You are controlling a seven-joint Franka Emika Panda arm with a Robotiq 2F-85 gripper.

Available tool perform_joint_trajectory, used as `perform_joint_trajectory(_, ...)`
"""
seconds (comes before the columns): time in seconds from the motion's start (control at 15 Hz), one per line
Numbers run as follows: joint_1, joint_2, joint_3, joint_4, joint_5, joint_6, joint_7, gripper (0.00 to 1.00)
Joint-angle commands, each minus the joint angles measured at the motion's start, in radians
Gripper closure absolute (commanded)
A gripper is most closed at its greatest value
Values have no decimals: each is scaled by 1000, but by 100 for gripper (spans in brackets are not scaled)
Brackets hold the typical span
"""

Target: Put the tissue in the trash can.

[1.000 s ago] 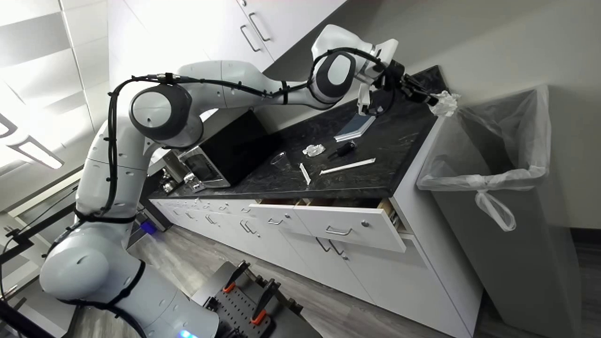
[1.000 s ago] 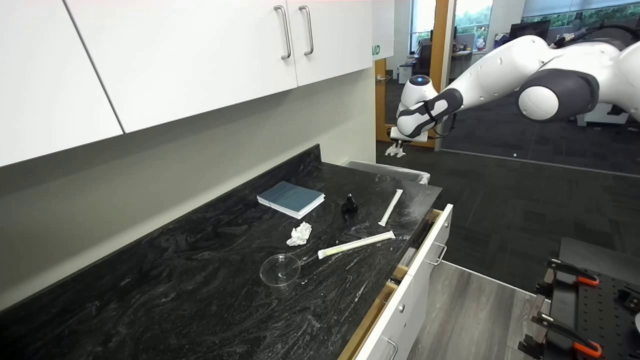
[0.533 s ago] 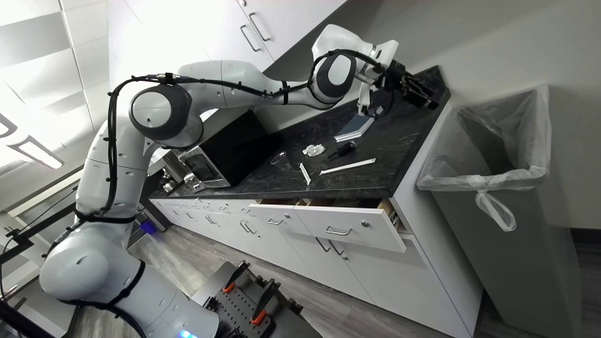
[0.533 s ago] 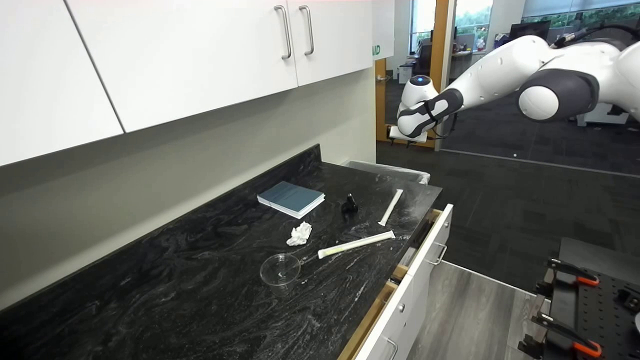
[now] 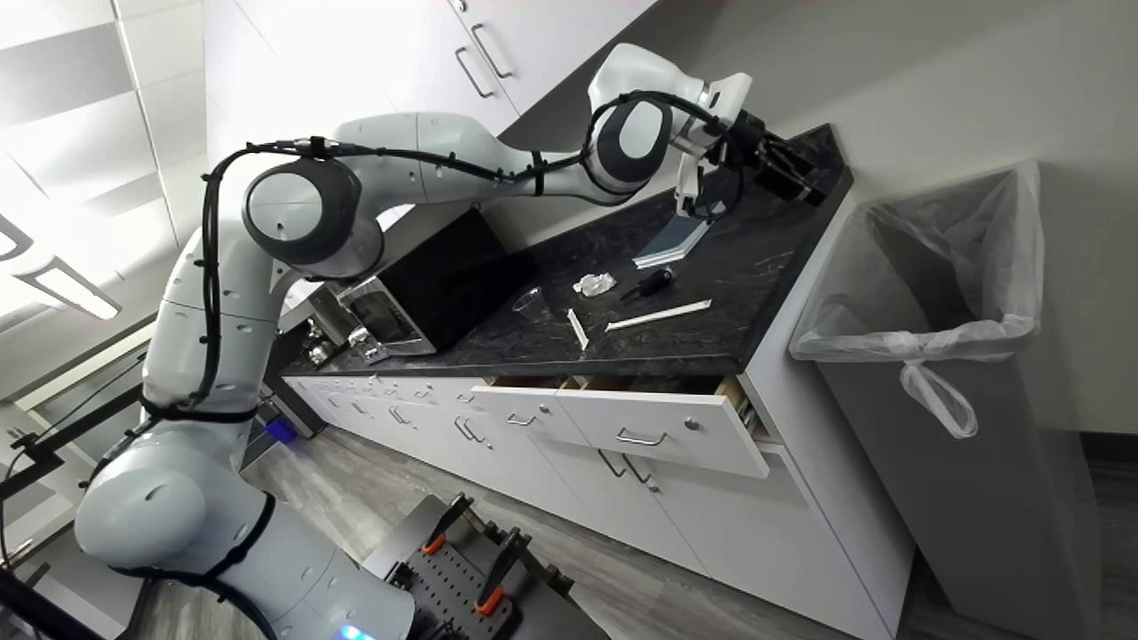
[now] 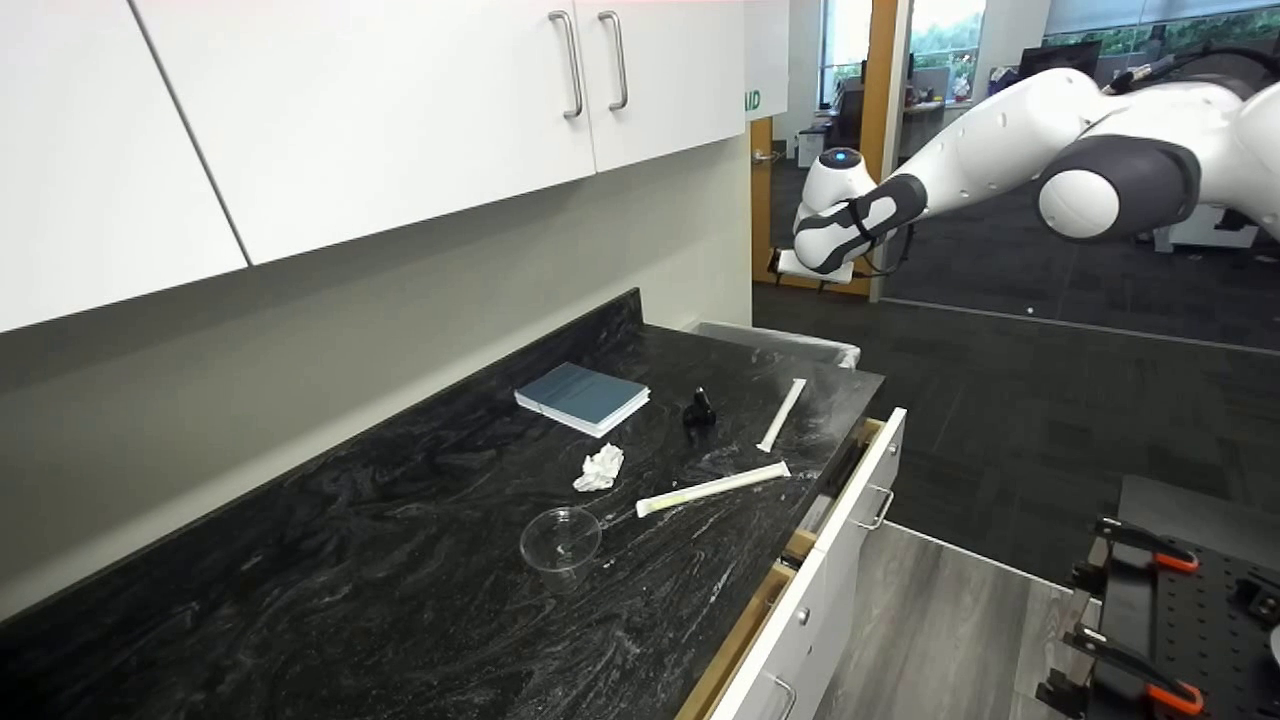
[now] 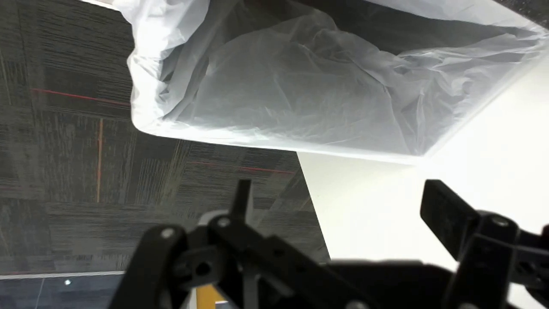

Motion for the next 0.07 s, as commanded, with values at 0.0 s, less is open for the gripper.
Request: perform_joint_trajectory(0.0, 0, -1, 0, 0, 0, 0, 0, 0)
